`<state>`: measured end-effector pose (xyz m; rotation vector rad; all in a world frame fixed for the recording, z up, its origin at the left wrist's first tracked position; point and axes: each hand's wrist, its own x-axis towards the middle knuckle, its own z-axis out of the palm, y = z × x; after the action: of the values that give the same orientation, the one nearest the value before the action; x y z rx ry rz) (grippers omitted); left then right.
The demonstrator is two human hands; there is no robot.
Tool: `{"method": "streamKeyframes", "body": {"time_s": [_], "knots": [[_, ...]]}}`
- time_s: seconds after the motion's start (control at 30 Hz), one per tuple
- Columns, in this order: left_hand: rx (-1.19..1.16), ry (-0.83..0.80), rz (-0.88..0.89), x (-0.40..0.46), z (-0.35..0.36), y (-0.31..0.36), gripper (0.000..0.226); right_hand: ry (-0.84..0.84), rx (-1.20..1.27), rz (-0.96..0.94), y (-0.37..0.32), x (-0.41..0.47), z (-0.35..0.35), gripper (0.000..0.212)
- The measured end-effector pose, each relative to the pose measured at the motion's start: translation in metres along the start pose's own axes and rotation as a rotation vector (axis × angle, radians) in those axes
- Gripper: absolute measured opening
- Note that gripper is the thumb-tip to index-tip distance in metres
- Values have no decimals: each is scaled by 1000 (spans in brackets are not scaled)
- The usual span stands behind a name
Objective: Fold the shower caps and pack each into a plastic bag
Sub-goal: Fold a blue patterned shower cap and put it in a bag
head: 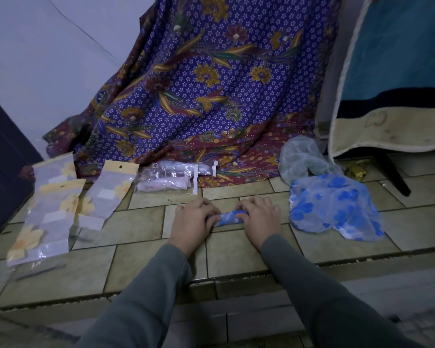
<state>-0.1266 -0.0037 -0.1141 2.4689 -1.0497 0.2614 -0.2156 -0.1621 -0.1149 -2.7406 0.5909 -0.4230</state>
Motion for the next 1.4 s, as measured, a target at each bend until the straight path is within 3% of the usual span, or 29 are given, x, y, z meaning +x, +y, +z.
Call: {"method": "streamKeyframes", "body": {"time_s": [0.1, 0.23, 0.37, 0.53, 0.7, 0.83, 0.93, 1.07, 1.23, 1.33, 1.4], "knots": [[117, -21, 22, 1, 2, -1, 23, 5, 4, -18, 0, 2, 2, 16], [151, -83, 17, -4, 1, 0, 58, 1, 19, 8, 3, 5, 3, 20], [219, -169, -13, 5, -4, 6, 44, -32, -18, 11, 2, 6, 3, 24], [265, -218, 117, 4, -3, 4, 52, -38, -36, 3, 4, 3, 4, 24], [302, -90, 261, 3, 2, 2, 39, -45, -35, 1, 4, 1, 6, 25], [273, -72, 266, 4, 2, 3, 39, -125, 27, 14, 1, 7, 5, 26], [188, -53, 120, -9, -8, -11, 45, -146, 106, -40, -12, 12, 6, 25], [136, 90, -230, -40, -39, -53, 46, -56, 187, -139, -60, 27, 11, 28], [199, 286, -617, -65, -95, -119, 25, -250, 28, -401, -165, 47, 48, 30], [251, 313, -710, -73, -113, -145, 25, -328, 22, -626, -225, 46, 73, 32], [235, 316, -745, -76, -118, -157, 26, -355, 61, -670, -253, 50, 86, 34]]}}
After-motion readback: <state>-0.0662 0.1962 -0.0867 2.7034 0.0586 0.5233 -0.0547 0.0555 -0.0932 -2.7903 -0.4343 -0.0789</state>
